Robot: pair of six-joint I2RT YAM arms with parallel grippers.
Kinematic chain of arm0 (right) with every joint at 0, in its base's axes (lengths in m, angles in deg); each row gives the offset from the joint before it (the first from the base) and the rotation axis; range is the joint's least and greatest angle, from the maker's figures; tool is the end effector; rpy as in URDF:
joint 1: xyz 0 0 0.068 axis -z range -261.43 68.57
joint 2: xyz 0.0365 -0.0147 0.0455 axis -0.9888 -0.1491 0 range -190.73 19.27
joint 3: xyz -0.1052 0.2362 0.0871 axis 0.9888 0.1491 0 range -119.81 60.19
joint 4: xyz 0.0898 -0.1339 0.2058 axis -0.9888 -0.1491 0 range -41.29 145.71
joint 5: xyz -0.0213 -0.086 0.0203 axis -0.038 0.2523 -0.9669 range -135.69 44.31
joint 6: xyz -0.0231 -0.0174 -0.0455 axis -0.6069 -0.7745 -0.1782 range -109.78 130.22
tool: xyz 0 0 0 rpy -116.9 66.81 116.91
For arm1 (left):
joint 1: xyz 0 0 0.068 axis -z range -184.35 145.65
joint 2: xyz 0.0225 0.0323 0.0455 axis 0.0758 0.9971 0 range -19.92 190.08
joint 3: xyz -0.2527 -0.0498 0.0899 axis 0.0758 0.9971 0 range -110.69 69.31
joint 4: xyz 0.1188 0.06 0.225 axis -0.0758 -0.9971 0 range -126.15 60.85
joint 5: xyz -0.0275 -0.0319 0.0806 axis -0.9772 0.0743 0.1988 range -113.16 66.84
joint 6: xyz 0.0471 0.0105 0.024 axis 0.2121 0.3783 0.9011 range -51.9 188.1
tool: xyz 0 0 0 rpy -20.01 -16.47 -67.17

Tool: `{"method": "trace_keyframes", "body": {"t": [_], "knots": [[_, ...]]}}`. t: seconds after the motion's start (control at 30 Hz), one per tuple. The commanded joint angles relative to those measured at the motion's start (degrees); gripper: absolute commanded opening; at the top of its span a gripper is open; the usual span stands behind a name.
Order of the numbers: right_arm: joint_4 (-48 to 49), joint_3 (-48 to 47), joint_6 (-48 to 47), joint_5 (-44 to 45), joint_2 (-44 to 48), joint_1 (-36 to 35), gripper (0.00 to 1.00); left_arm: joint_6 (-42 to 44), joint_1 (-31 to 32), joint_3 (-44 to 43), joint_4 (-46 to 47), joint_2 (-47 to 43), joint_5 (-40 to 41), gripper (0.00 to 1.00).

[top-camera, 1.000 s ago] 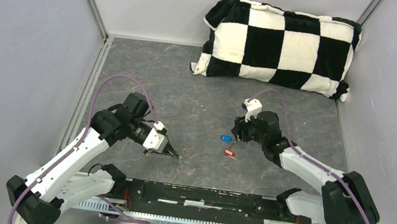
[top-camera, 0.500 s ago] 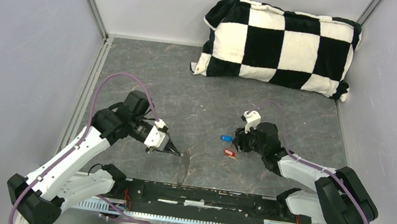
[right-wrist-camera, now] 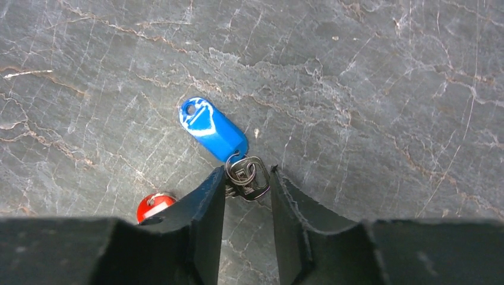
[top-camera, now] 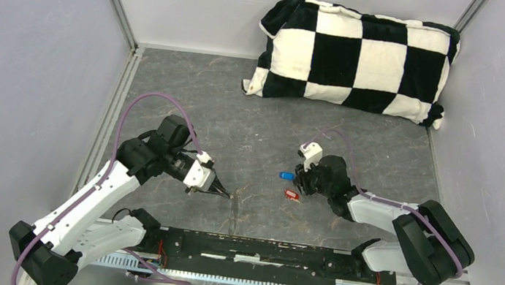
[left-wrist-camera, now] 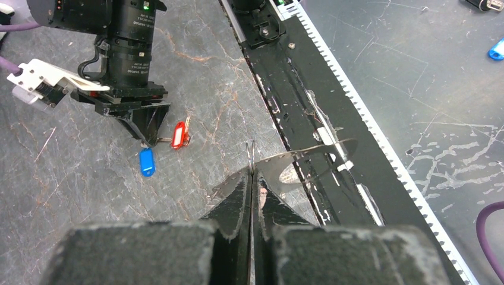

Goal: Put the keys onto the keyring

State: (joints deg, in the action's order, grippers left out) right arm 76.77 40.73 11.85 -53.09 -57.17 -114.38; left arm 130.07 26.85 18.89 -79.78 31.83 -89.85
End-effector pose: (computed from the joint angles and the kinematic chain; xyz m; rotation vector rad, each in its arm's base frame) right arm 0.1908 0.1293 0.1334 -0.6732 2.1290 0.4763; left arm 0.1175 -0.1093 0.3057 1.7624 1.0439 -1.0848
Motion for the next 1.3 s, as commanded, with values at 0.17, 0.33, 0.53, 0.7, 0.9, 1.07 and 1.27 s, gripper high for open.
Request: {"method": "trace_keyframes", "body": {"t": [0.17,0.33,0.53,0.7,0.9,1.07,1.27], "knots": [[0.2,-3.6,-1.1,-0.4,-1.8,-0.3,0.17,-2.0,-0.3,-1.9,1.5,-1.2,-1.9,0.02],[-0.7,-4.9,-2.5,-1.4,-1.9,-0.3,0.05,-2.0,-0.3,-1.8,1.5,-1.4,-1.8,0.02],[-1.7,-5.7,-2.5,-2.5,-2.0,-0.4,0.00,-2.0,-0.3,-1.6,1.5,-1.6,-2.0,0.02],[-2.5,-5.6,-2.4,-2.3,-0.9,-0.3,0.00,-2.2,-0.2,-1.7,1.5,-1.7,-2.1,0.02],[-3.1,-5.2,-1.7,-1.1,-0.4,0.4,0.00,-2.3,-0.3,-1.7,1.5,-1.6,-2.4,0.02],[-0.1,-3.7,1.0,-5.3,0.7,3.4,0.00,-2.4,-0.3,-1.7,1.5,-1.6,-2.5,0.02],[0.6,-4.0,1.9,-8.1,0.2,4.5,0.00,-2.6,-0.3,-1.5,1.5,-1.7,-2.7,0.02]]}}
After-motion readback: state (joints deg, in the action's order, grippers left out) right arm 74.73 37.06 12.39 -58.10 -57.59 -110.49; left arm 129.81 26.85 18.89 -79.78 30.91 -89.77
